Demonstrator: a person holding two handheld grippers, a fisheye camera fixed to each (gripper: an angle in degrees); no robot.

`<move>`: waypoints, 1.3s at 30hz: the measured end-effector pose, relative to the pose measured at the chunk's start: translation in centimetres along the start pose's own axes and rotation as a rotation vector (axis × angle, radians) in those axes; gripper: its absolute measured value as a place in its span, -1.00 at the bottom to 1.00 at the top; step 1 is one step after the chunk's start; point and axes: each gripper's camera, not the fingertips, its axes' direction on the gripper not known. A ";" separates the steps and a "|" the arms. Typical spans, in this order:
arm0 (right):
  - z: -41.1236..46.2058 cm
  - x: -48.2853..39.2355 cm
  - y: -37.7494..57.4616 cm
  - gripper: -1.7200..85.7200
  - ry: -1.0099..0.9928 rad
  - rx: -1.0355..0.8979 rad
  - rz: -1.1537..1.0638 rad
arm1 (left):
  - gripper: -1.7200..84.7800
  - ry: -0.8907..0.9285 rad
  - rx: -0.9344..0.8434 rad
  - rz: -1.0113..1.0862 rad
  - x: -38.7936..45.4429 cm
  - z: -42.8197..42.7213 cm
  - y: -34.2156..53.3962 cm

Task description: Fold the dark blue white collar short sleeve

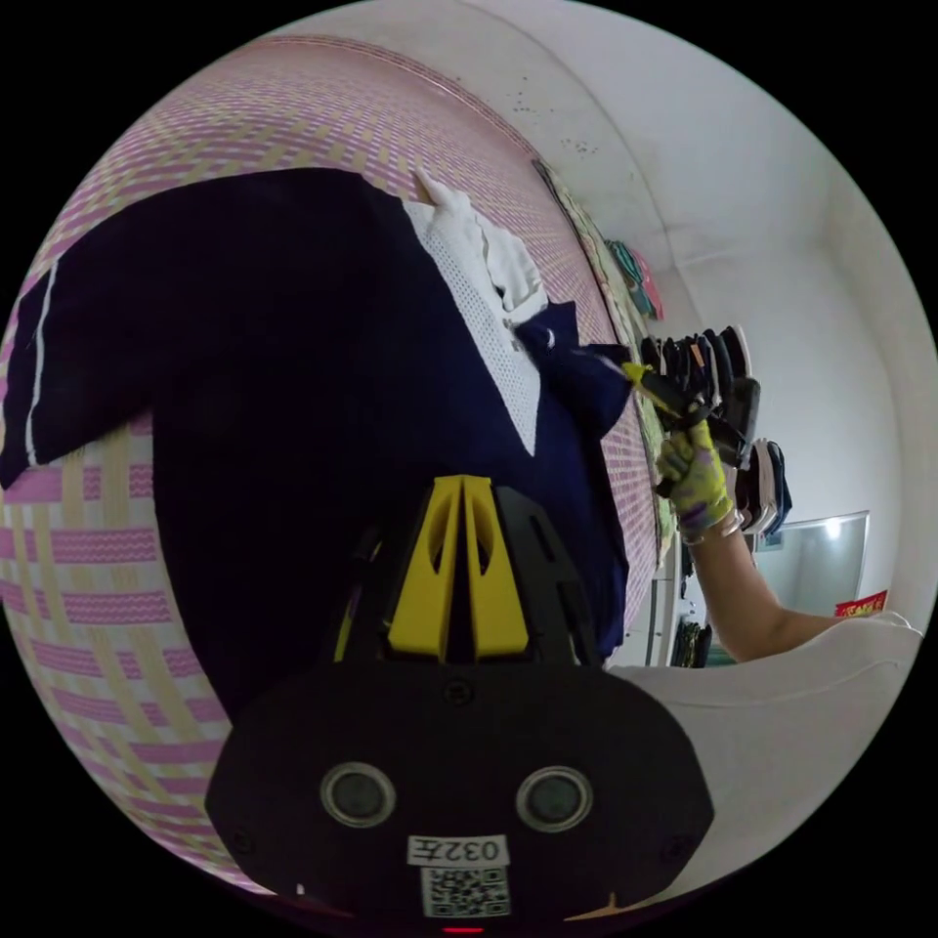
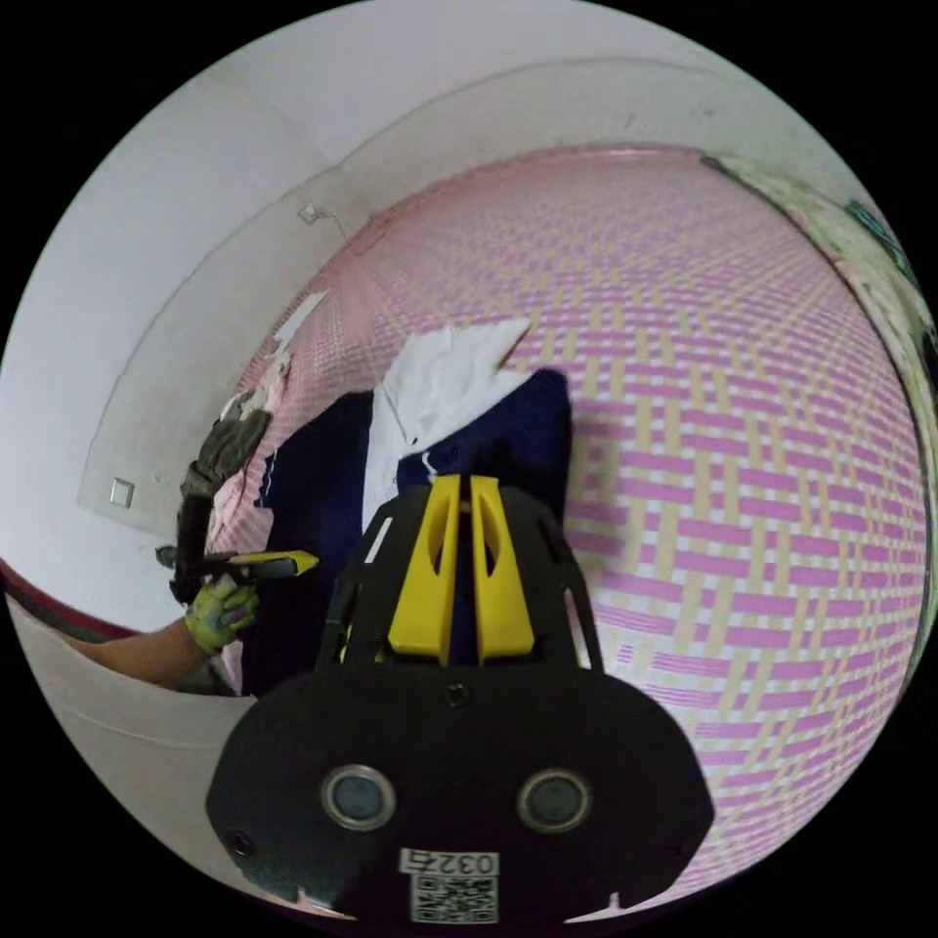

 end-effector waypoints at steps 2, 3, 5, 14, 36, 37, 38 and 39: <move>-3.6 1.5 0.7 -0.96 0.012 0.129 0.044 | -0.98 -0.001 -0.003 0.007 0.2 -0.1 0.0; -6.2 3.3 1.8 -0.97 0.020 0.228 0.105 | -0.98 -0.001 -0.003 0.010 0.3 -0.3 0.0; -9.4 6.5 4.1 -0.96 0.055 0.349 0.228 | -0.98 0.000 0.000 0.013 0.5 -0.4 0.1; -9.2 18.7 15.3 -0.85 0.096 0.298 0.700 | -0.98 0.003 -0.007 -0.001 1.7 -1.3 0.1; -10.1 9.1 40.9 -0.80 -0.189 0.116 0.559 | -0.98 -0.011 -0.063 0.021 7.5 -7.3 10.4; -10.1 8.8 41.8 -0.79 -0.209 0.133 0.562 | -0.98 -0.018 -0.058 0.012 7.6 -7.7 10.8; -10.0 8.7 42.0 -0.79 -0.218 0.136 0.559 | -0.98 -0.021 -0.057 0.008 7.7 -7.9 10.9; -9.9 8.4 42.3 -0.79 -0.226 0.134 0.549 | -0.98 -0.030 -0.061 0.000 7.9 -8.1 11.1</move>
